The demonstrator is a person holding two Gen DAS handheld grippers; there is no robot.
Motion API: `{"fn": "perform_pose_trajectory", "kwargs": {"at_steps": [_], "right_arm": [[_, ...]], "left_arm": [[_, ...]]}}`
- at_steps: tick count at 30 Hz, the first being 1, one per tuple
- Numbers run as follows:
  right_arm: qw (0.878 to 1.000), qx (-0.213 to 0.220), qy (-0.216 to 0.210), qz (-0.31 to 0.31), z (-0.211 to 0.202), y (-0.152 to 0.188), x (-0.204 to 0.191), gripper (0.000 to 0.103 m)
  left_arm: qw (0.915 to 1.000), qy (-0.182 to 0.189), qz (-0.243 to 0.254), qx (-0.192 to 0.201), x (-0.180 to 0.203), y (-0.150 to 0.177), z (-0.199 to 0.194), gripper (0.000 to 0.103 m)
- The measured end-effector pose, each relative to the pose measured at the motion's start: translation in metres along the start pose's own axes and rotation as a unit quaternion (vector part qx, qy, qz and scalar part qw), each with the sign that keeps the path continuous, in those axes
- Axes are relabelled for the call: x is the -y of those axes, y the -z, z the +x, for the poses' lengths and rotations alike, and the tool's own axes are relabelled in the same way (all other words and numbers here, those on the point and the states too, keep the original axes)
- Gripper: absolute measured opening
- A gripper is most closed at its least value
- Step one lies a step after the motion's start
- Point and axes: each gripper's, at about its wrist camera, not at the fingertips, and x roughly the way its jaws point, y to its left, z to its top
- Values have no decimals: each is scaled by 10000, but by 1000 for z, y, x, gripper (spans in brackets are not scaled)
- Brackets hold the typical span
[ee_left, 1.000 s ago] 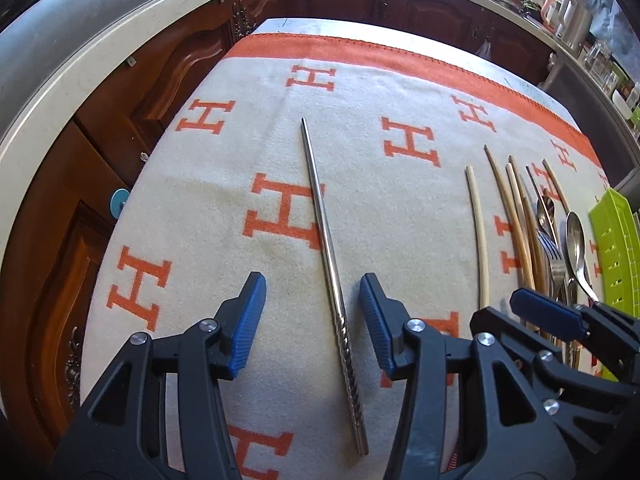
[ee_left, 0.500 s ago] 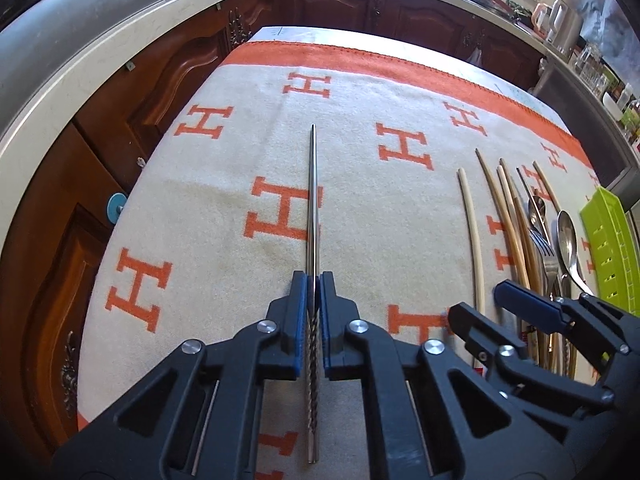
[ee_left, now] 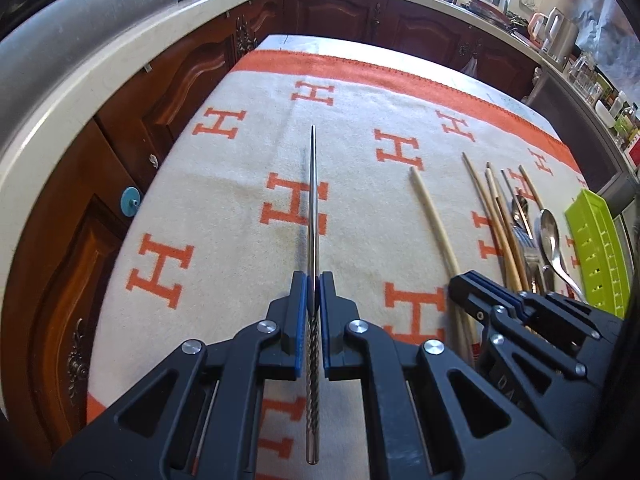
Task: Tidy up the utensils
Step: 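Grasp a steel chopstick with the left tool while the right grasps a wooden chopstick, then lower both chopsticks into the green tray and open both tools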
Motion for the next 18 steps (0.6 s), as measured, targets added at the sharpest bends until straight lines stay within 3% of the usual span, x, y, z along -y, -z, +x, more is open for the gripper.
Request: {"fn": "perform_pose_trajectory", "kwargs": {"at_steps": [10,18], "right_arm": [[9962,326,-557,579,-61,7,29,5],[9909,662,-397,1106,-115,22,94,5]], "left_arm": [[9992,323,129,175,22,8,-53,4],[9934,987,549,200,90,17,-96,4]]}}
